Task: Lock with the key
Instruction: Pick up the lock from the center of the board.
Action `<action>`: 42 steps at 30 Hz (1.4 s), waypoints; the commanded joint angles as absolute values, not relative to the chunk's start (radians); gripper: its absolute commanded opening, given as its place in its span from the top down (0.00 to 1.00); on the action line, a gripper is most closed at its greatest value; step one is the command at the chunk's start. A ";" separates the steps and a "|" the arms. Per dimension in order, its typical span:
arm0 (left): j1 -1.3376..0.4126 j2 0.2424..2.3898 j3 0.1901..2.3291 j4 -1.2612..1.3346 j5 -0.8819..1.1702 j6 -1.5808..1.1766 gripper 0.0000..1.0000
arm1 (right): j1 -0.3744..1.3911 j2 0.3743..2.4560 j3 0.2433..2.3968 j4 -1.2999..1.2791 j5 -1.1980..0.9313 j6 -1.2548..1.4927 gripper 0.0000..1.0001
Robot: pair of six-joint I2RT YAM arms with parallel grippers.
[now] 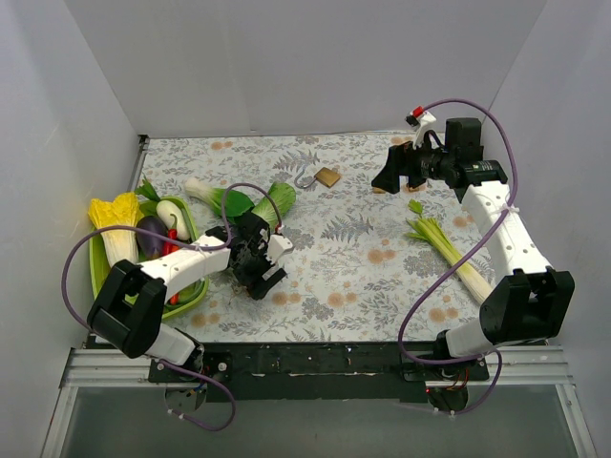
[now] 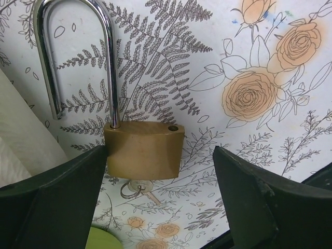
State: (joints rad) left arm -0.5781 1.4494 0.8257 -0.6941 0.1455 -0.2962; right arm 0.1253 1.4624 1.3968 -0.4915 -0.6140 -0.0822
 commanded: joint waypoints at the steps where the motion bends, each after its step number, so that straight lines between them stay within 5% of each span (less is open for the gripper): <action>1: -0.583 1.466 0.804 -0.683 0.213 -0.327 0.18 | 0.121 1.459 1.419 -0.492 -0.650 -0.075 0.02; 14: -0.594 1.496 0.782 -0.612 0.143 -0.362 0.21 | 0.121 1.470 1.425 -0.506 -0.667 -0.071 0.02; 18: -0.620 1.486 0.772 -0.612 0.117 -0.362 0.36 | 0.123 1.471 1.420 -0.503 -0.667 -0.063 0.02; 19: -0.638 1.480 0.773 -0.614 0.111 -0.373 0.51 | 0.123 1.470 1.416 -0.497 -0.666 -0.058 0.02; 25: -0.686 1.512 0.880 -0.667 0.109 -0.524 0.99 | 0.120 1.489 1.404 -0.497 -0.609 -0.008 0.02; 35: -0.673 1.526 1.222 -0.576 0.428 -0.912 1.00 | 0.121 1.465 1.293 -0.439 -0.664 0.106 0.04; 42: -0.673 1.580 1.363 -0.414 0.381 -1.290 1.00 | 0.120 1.312 1.050 -0.209 -0.716 0.250 0.04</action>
State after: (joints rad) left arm -0.6765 1.5757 1.2606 -0.5499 0.3809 -1.0264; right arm 0.1246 1.4429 1.1713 -0.3923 -0.6624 0.1329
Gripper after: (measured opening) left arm 0.549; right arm 0.962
